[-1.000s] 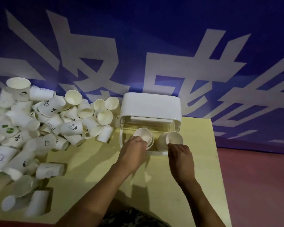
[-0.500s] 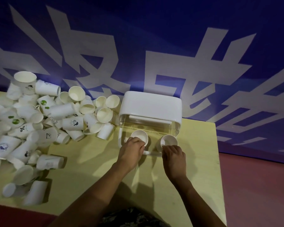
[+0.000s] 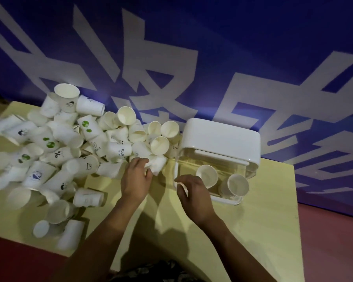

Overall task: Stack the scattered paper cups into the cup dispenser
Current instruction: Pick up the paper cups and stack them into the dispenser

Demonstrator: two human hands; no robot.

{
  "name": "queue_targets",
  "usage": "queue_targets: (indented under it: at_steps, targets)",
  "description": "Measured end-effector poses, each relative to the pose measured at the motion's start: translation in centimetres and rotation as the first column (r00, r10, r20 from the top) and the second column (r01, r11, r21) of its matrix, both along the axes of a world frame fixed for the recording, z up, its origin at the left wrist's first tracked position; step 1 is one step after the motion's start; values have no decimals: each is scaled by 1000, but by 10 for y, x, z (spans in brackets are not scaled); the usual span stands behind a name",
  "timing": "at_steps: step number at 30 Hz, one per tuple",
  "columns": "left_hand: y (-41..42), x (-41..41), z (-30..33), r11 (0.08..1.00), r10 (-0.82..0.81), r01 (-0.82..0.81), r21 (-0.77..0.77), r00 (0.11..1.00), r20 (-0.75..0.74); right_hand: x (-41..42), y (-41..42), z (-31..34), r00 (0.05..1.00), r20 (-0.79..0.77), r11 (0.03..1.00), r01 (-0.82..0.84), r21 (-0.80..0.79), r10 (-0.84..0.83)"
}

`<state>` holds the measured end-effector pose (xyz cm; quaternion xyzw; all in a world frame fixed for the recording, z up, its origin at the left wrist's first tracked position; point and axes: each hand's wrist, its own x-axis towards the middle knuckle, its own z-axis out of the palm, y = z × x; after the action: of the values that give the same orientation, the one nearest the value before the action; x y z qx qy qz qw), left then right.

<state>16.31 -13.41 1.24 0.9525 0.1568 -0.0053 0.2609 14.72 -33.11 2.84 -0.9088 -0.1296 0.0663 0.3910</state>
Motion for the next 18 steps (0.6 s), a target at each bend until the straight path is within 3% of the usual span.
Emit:
queue_targets:
  at_steps: [9, 14, 18]
  targets:
    - [56, 35, -33, 991, -129, 132, 3, 969, -210, 63, 96, -31, 963, -257, 997, 71, -41, -79]
    - [69, 58, -43, 978, -204, 207, -9, 957, -207, 85, 123, -50, 873, -453, 961, 254, 110, -179]
    - [87, 71, -42, 975, -222, 219, -38, 962, -160, 89, 134, -59, 846, -419, 927, 374, 25, -330]
